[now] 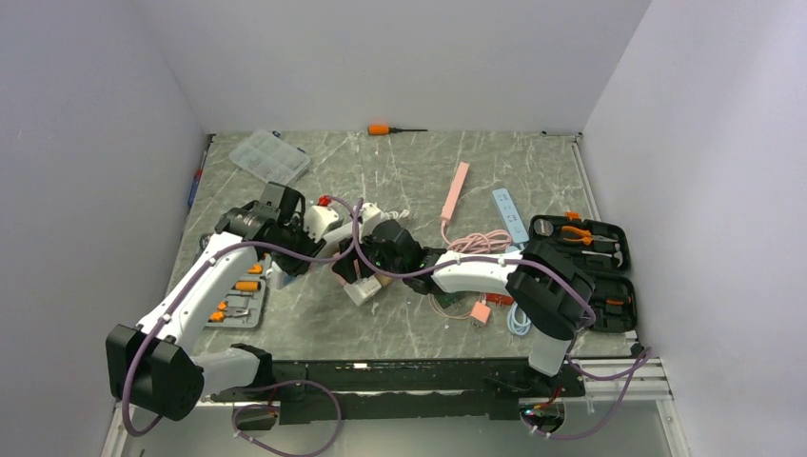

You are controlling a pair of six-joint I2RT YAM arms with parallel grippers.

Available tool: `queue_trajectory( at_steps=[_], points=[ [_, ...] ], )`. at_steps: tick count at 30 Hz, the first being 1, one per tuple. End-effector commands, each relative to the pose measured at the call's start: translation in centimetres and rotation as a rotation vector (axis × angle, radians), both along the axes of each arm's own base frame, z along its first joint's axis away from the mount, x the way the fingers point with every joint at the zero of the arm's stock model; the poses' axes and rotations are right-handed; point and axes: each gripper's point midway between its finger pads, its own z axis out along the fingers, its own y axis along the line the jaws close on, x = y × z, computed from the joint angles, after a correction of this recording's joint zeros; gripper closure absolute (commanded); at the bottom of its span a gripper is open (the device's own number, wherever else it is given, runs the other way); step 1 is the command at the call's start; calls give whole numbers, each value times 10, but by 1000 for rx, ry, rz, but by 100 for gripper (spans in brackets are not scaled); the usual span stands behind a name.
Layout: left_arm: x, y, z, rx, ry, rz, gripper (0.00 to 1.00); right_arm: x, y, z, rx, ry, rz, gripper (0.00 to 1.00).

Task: Pull the plug off the socket
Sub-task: Remove the plug from the socket, then place the plug at the corner of the board.

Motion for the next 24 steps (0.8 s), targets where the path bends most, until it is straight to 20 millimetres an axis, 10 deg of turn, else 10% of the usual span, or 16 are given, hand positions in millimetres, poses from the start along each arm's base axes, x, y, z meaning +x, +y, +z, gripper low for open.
queue_trajectory(
  at_steps=[1,6,14,24],
  points=[
    [70,1,53,-23,-376,105,100,-18,-3,6,12,41,47,79],
    [81,9,51,20,-425,137,100,-26,-7,-1,1,70,58,96],
    [79,2,42,2,-419,101,100,-33,-9,-5,-20,63,74,93],
    [62,-23,44,-116,-393,-27,100,-53,-32,-15,-115,77,123,2]
  ],
)
